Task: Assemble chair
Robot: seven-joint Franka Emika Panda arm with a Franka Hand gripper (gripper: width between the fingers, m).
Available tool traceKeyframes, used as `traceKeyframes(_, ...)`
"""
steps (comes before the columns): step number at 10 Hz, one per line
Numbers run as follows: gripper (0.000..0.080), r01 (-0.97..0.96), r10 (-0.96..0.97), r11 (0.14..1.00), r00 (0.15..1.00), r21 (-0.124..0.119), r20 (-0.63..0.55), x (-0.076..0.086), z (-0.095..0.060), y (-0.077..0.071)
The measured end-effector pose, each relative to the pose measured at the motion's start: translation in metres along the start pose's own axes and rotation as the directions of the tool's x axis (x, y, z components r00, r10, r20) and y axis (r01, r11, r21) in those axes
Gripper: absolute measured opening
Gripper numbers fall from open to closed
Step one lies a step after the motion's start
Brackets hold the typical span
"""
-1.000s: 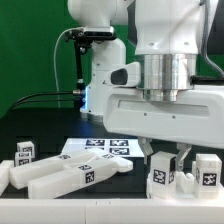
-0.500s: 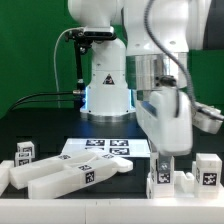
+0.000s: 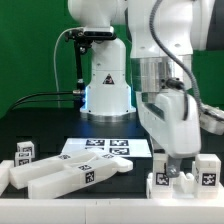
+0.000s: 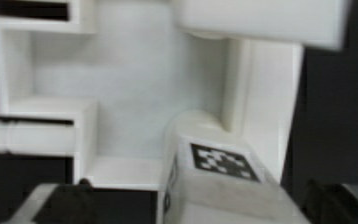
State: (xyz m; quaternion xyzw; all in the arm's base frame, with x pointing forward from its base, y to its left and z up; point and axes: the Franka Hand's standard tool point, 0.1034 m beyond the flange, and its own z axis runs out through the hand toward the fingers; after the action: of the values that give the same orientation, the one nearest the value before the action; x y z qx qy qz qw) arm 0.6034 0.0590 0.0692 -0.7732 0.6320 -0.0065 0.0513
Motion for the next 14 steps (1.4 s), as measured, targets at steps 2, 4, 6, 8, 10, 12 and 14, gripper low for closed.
traceKeyframes(2,0.0643,0.379,-0.379,0.925,0.925,-0.008,0.004,0.001,0.002,0.003)
traceKeyframes(4,0.0648,0.464,-0.464,0.886,0.886,-0.008,0.001,0.002,0.001,0.002)
traceKeyframes(6,0.0649,0.746,-0.747,0.665,0.665,-0.032,-0.023,0.004,-0.001,-0.001)
traceKeyframes(8,0.0649,0.839,-0.837,0.544,0.54,-0.024,-0.095,0.01,-0.003,-0.008)
traceKeyframes(10,0.0552,0.819,-0.817,0.573,0.569,-0.023,-0.092,0.01,-0.003,-0.007)
traceKeyframes(12,0.0369,0.73,-0.727,0.683,0.68,-0.008,-0.093,0.009,-0.002,-0.007)
traceKeyframes(14,0.0284,0.616,-0.613,0.788,0.785,0.006,-0.092,0.011,-0.002,-0.007)
